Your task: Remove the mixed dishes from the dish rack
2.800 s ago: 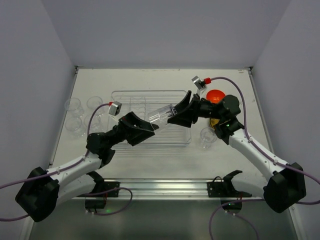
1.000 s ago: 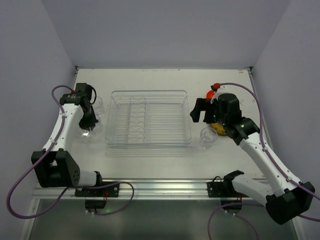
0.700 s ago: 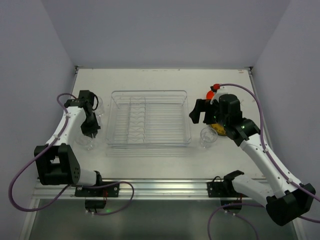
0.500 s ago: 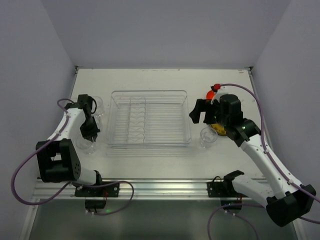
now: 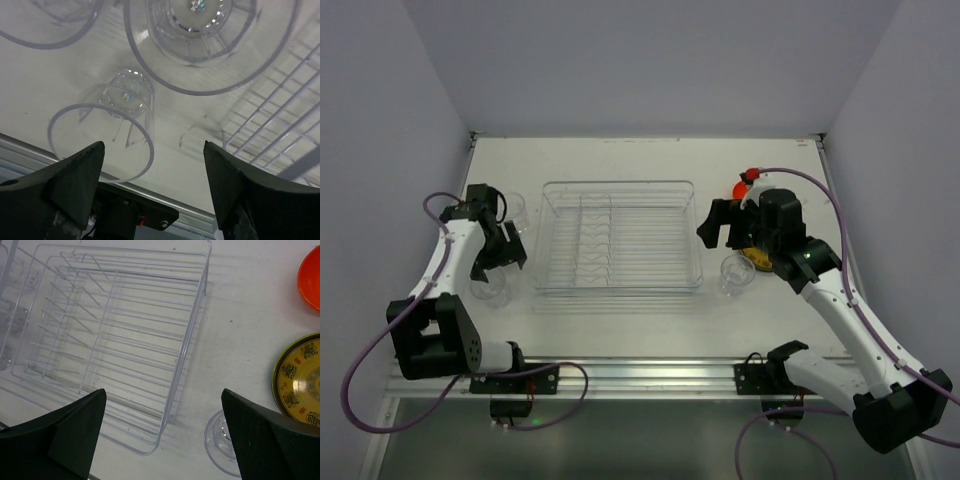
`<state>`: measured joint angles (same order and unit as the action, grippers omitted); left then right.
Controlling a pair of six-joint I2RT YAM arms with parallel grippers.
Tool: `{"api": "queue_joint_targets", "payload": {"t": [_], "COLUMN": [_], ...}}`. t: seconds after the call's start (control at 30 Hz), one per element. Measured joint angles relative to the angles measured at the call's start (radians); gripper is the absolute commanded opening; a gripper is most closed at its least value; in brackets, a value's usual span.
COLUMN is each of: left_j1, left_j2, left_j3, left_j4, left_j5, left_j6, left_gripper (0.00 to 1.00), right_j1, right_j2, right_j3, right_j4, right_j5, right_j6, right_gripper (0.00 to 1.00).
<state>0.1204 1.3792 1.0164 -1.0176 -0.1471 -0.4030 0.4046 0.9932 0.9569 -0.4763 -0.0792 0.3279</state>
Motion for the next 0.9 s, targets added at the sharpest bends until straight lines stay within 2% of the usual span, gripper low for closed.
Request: {"api": "queue_joint_targets", "payload": {"t": [0.1,0.27,0.43,0.57,0.63,0.8,0.9], "left_j1": [0.002,0.001,-0.06,-0.091,-0.097,-0.138,-0.188], "left_j2": [-0.07,-0.224,-0.496,-0.73,-0.826,-0.971,-1.028], "left_j3": [0.056,0.154,0.169,0.152,0.149,0.122,0.053], "left_j4": [-0.016,-0.031,0.057,0.139,0.157,0.186,0.2], "left_j5": [-0.014,-0.011,0.029,0.039,0.032,-0.003,-0.019], "left_j6": [0.001,0.022,0.057,0.101,0.121,0.151,0.166], "left_gripper": [1.0,1.0,1.0,1.0,1.0,1.0,1.0], "right_j1": [0.0,0.006,0.087,0.264,0.328,0.354,0.355], "right_j2": [-0.007,-0.05,-0.199,-0.338,-0.354,-0.275,-0.279], "right_j3": [-0.003,-0.017,-0.063,-0.071,-0.038,0.098,0.109], "right_j4": [0.003,0.006,0.04,0.041,0.0,-0.196,-0.289], "right_j5": [-0.003,0.008,0.082,0.229,0.328,0.564,0.669], "right_j6": [-0.003,-0.01,-0.023,-0.031,-0.021,0.043,0.064], "right_gripper": [0.99,0.99,0.99,0.99,0.99,0.99,0.99]}}
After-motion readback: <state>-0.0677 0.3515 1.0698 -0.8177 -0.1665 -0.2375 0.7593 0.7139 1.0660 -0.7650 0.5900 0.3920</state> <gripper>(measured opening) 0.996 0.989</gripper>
